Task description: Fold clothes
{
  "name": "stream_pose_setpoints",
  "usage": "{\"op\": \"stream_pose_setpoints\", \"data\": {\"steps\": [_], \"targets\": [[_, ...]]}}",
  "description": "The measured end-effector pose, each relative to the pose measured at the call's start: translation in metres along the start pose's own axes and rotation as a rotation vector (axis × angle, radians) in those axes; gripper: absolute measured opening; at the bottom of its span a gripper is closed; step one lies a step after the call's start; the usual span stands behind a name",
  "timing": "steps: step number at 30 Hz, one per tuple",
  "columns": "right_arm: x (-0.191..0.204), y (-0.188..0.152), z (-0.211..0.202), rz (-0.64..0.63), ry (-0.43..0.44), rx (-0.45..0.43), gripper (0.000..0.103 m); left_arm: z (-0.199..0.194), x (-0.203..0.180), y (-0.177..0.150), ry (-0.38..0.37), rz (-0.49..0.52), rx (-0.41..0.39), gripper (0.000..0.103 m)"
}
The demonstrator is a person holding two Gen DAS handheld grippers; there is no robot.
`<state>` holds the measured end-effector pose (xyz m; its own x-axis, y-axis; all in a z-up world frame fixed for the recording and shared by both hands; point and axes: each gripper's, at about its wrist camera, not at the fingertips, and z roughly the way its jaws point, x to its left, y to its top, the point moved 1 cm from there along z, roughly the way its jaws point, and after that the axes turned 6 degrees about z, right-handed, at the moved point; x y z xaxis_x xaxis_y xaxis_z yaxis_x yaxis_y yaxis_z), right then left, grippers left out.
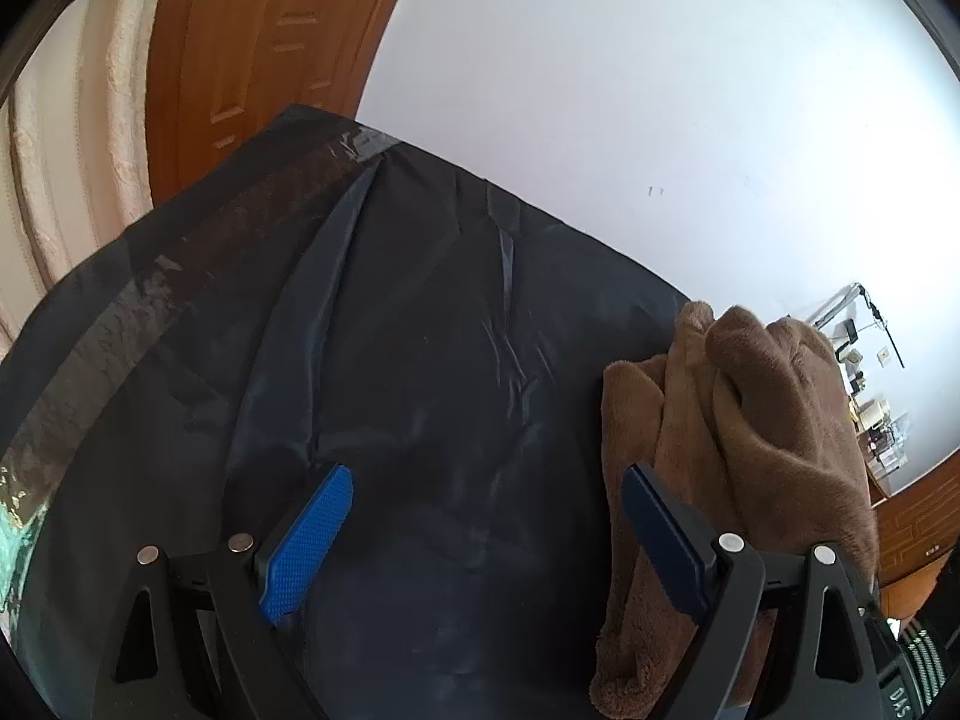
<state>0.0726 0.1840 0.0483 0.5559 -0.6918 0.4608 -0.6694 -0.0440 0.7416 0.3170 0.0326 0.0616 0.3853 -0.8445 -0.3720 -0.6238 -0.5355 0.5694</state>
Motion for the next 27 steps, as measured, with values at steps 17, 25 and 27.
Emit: {"op": "stream_pose_setpoints", "data": {"steps": [17, 25, 27], "targets": [[0.041, -0.049, 0.014, -0.241, 0.018, 0.111, 0.034, -0.012, 0.014, 0.005, -0.034, -0.086, -0.050, 0.093], [0.036, -0.052, -0.016, -0.227, 0.160, 0.152, 0.069, -0.009, -0.001, 0.000, -0.048, -0.035, -0.040, 0.093], [0.034, -0.049, -0.026, -0.156, 0.261, 0.172, 0.069, -0.012, -0.002, 0.001, -0.054, -0.035, -0.048, 0.093]]}}
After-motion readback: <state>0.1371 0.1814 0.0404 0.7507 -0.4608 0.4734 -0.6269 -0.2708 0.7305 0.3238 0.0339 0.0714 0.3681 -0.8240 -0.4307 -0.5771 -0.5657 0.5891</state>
